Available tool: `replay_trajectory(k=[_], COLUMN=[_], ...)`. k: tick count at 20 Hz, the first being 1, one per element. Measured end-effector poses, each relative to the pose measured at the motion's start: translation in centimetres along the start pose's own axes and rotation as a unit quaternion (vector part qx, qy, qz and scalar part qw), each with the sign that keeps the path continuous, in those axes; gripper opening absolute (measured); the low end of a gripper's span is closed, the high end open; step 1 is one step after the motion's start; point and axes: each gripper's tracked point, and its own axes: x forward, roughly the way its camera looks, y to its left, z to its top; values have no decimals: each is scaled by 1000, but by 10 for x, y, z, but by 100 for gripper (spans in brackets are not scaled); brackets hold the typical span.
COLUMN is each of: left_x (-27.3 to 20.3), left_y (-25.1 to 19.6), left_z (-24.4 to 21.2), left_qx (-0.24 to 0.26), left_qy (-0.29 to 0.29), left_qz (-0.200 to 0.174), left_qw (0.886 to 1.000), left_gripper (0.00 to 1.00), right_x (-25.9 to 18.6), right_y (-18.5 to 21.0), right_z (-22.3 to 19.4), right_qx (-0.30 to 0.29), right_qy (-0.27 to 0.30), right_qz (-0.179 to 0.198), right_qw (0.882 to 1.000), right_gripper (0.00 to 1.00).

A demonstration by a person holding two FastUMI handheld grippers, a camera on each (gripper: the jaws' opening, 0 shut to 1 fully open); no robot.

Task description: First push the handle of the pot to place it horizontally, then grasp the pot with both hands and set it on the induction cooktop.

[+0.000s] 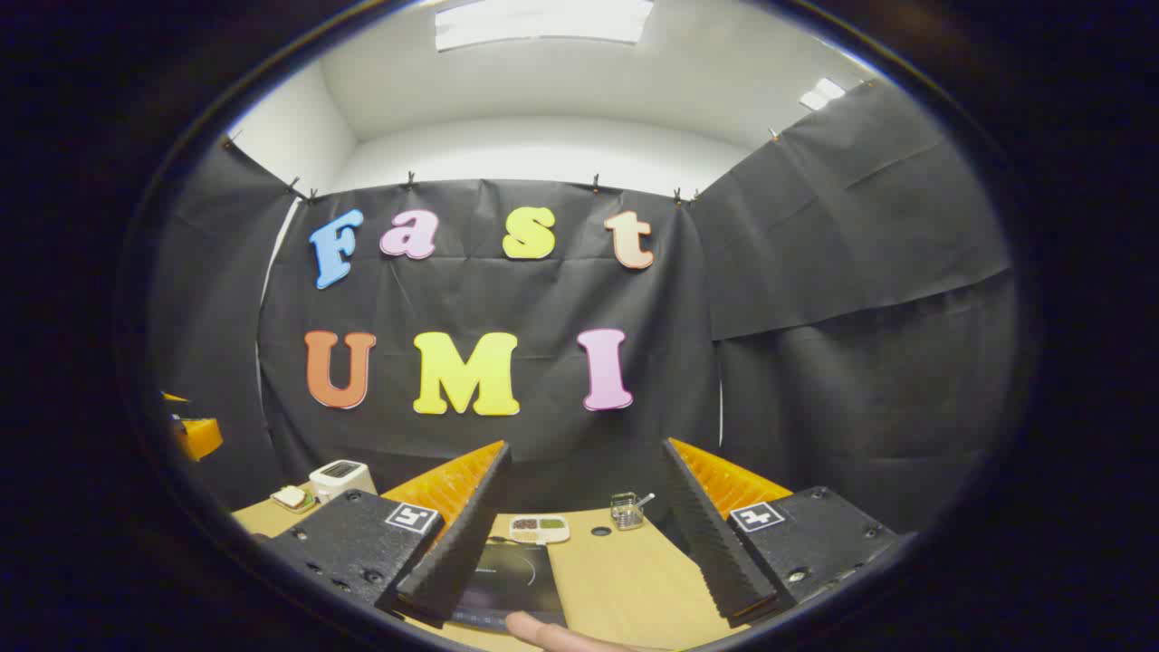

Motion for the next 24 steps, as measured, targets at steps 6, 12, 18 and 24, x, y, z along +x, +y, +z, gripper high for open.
replay_trajectory(k=[6, 12, 18, 24], left_x=[3, 6, 13, 23], left_y=[1, 4, 19, 29], left_z=[-2, -11, 3, -23], left_qx=[-3, -4, -21, -52], left_qy=[3, 7, -44, -41], left_qz=[3, 5, 28, 43], left_qw=[1000, 1000, 998, 997], left_gripper=[96, 96, 96, 96], right_x=[0, -1, 2, 5], right_y=[-1, -7, -4, -3], right_z=[-1, 3, -3, -13], right_qx=[-5, -17, -18, -14], right_qy=[2, -19, -15, -6], right_qz=[3, -8, -3, -1], right_qw=[1000, 1000, 1000, 1000], right_gripper=[99, 99, 100, 100])
